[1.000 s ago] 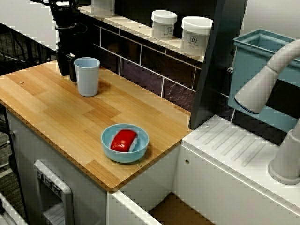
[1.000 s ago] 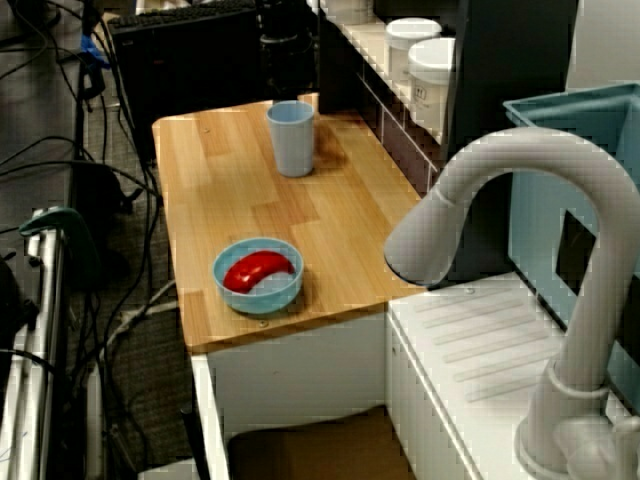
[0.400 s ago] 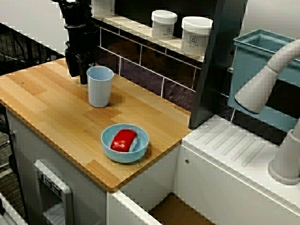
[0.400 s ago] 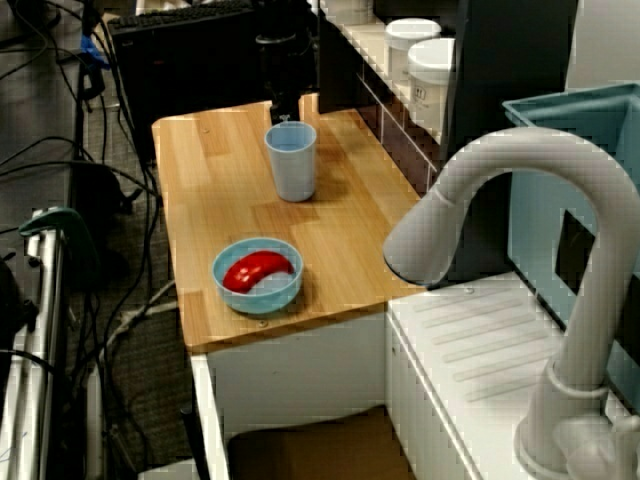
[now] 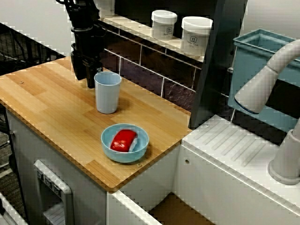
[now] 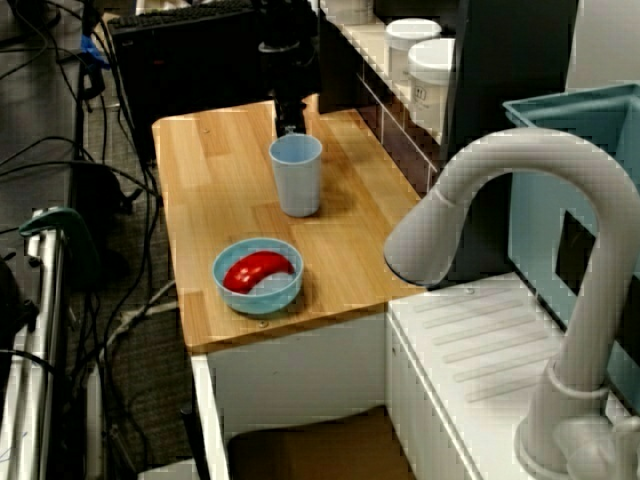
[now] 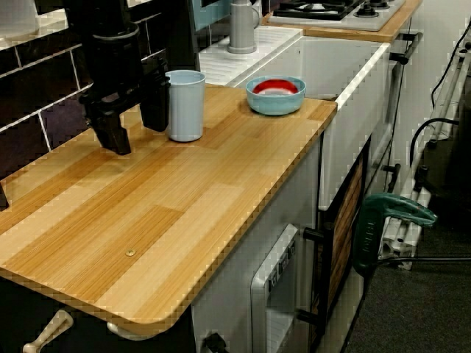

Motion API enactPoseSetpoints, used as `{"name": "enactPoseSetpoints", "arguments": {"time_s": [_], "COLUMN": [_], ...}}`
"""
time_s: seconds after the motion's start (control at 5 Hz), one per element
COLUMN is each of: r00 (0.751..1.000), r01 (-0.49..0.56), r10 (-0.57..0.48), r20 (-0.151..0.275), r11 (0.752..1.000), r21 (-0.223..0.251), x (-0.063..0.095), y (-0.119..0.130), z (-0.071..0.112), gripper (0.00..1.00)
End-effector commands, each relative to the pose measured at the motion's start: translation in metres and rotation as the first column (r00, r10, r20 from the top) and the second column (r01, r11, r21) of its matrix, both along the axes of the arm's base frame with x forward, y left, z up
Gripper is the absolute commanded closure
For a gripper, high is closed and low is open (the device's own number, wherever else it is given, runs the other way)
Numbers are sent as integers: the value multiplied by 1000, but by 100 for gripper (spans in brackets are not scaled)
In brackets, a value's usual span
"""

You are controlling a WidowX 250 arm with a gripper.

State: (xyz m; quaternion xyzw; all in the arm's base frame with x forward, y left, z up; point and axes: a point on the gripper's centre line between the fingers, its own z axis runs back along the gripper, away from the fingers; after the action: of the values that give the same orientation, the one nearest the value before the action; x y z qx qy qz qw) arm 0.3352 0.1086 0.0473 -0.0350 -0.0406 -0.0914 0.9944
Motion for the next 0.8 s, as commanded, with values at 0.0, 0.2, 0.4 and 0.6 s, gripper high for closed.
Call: {"name": "enactPoseSetpoints", "arguments": {"time_s": [0.0, 0.2, 0.4, 0.6], "r00": [997, 998, 998, 998], "r01": [8, 12, 19, 32], "r10": [-10, -14, -21, -33], "r20": [72, 64, 61, 56], "r11": [999, 999, 999, 999], "r21": [38, 39, 35, 25], "x": [-16, -18, -21, -26], "y": [-25, -33, -41, -49], "z": [18, 15, 16, 19], "gripper": [0, 0, 0, 0]}}
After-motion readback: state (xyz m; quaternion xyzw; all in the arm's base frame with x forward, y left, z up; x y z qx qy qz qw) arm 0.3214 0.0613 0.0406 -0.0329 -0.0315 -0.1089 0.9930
